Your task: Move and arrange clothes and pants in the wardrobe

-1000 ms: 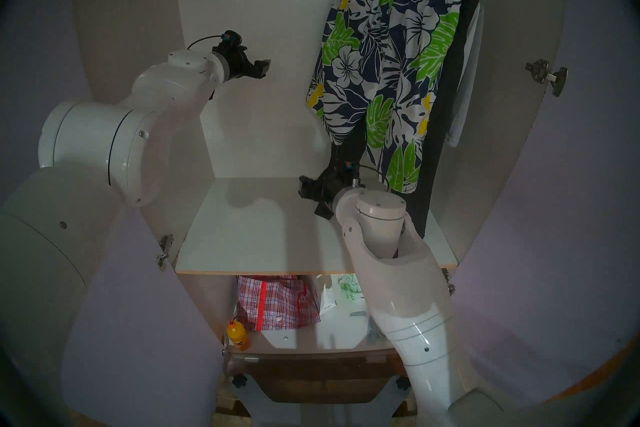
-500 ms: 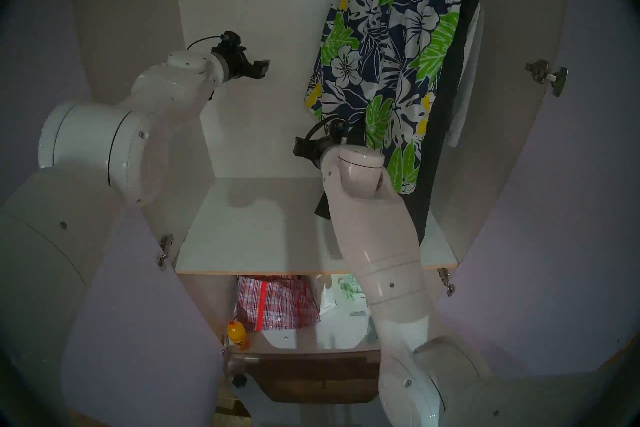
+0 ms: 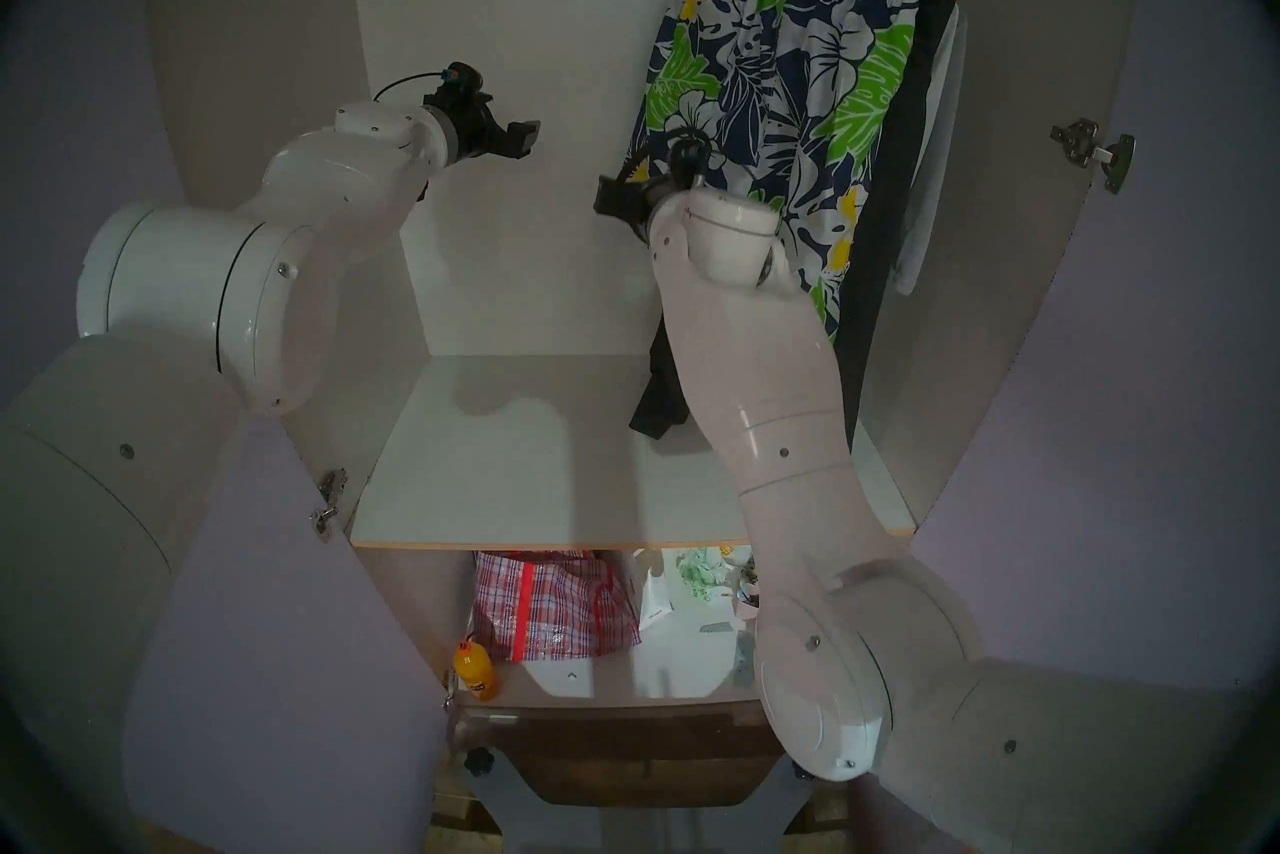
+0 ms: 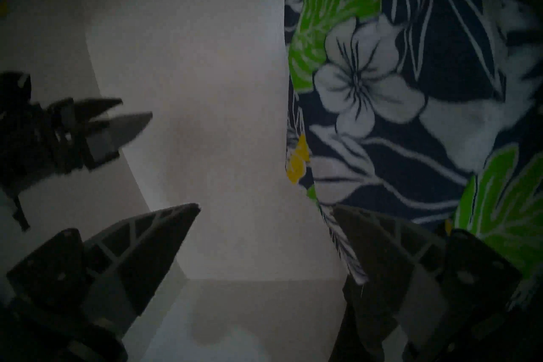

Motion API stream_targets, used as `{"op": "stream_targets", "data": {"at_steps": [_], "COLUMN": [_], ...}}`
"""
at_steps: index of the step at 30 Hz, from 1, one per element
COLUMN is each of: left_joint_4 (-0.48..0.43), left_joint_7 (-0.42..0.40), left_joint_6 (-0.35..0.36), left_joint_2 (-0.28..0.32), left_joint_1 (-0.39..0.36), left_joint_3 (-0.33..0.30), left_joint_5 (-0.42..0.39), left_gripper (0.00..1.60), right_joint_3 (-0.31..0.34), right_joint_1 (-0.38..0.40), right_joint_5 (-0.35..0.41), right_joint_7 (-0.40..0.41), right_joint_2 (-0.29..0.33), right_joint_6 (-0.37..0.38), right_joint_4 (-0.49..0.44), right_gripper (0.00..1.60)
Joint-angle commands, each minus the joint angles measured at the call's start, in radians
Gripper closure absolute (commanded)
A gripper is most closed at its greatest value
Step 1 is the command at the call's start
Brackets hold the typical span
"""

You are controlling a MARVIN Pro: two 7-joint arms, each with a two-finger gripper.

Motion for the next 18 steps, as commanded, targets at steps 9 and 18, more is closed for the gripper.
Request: {"op": "stream_targets", "data": {"at_steps": [9,18], "left_joint_4": [-0.028,-0.027], "left_joint_7": [-0.004,-0.003], "left_joint_6": [-0.014,-0.013], "left_joint_2": [-0.002,-0.003], "left_joint_1": [-0.04,-0.04], "left_joint_3": [-0.004,-0.004], "left_joint_5": [-0.004,-0.004], "left_gripper": [0.0,0.0], "right_joint_3": [0.014,0.016], "right_joint_1": [0.195,0.374], "right_joint_5": [-0.007,0.001], "right_joint_7": [0.0,0.057], "right_joint_2": [-0.007,0.011], "right_joint_6": [-0.178,-0.258], "right_joint_4": [0.229,0.477], "right_gripper": [0.0,0.0]}}
